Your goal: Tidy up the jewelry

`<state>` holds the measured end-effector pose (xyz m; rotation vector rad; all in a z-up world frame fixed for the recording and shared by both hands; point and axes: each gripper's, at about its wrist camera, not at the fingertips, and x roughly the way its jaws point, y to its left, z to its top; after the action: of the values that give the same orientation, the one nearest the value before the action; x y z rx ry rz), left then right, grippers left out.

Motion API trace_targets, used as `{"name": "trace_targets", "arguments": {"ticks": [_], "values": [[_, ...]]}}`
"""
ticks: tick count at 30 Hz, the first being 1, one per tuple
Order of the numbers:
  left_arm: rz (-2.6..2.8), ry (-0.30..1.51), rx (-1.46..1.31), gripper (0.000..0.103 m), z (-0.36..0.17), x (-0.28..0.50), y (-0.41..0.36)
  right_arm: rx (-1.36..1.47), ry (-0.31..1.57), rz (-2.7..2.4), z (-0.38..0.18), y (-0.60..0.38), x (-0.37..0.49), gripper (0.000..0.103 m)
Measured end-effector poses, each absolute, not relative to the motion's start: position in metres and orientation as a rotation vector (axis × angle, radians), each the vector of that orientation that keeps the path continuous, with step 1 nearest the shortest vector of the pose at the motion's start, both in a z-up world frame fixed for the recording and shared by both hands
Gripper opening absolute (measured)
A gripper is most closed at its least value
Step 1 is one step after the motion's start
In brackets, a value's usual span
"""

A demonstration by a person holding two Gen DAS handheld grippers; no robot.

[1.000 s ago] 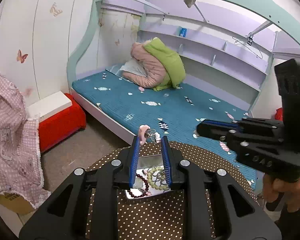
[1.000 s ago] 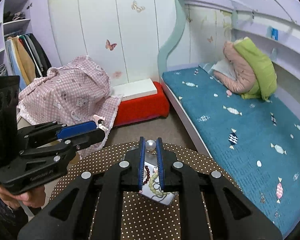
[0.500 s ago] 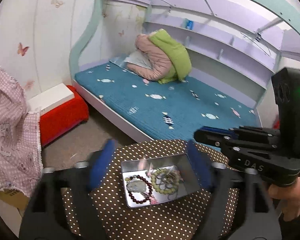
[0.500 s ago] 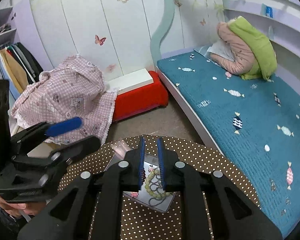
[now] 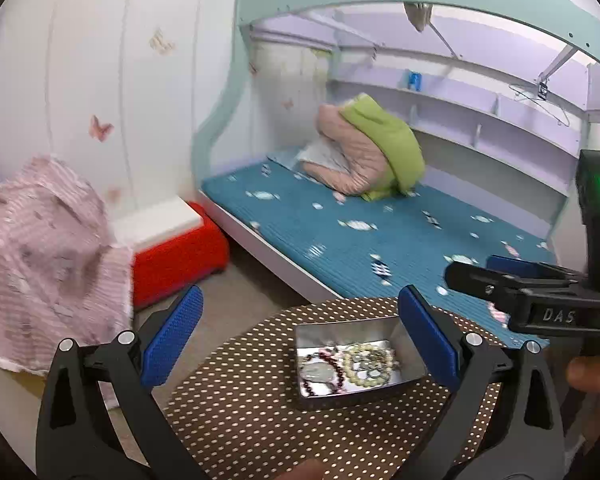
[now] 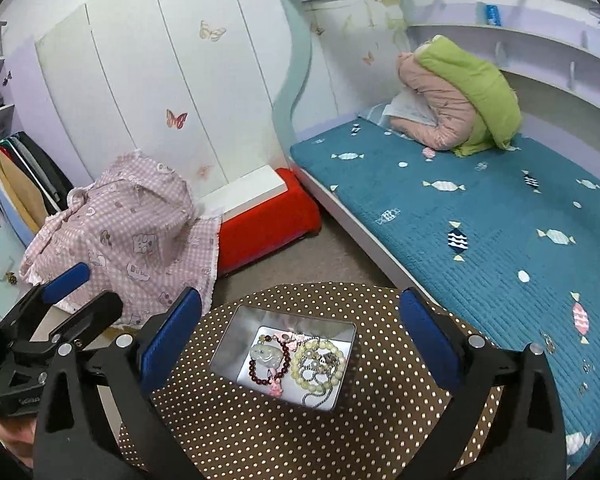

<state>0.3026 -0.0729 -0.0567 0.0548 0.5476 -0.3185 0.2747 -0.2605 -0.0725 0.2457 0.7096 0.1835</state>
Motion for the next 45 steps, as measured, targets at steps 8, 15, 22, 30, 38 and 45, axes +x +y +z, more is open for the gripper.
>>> {"name": "trace_targets", "arguments": {"ticks": [8, 15, 22, 30, 38, 45], "values": [[-0.239, 0.404, 0.036, 0.098, -0.03, 0.221, -0.052, 0.187, 0.572, 0.098, -0.042, -0.244, 0.189, 0.095], [-0.215, 0.346, 0.065, 0.098, -0.033, 0.146, -0.045, 0.153, 0.508, 0.039, -0.047, -0.23, 0.107, 0.095], [-0.207, 0.329, 0.087, 0.098, -0.043, 0.089, -0.04, 0.125, 0.473, 0.0, -0.058, -0.214, 0.051, 0.095], [-0.189, 0.303, 0.059, 0.098, -0.046, 0.032, -0.022, 0.093, 0.428, -0.064, -0.062, -0.196, -0.004, 0.095], [-0.17, 0.29, 0.031, 0.098, -0.045, 0.003, -0.01, 0.065, 0.38, -0.085, -0.058, -0.18, -0.028, 0.095], [-0.171, 0.304, 0.026, 0.098, -0.051, -0.004, -0.008, 0.042, 0.366, -0.094, -0.061, -0.168, -0.033, 0.095]]}}
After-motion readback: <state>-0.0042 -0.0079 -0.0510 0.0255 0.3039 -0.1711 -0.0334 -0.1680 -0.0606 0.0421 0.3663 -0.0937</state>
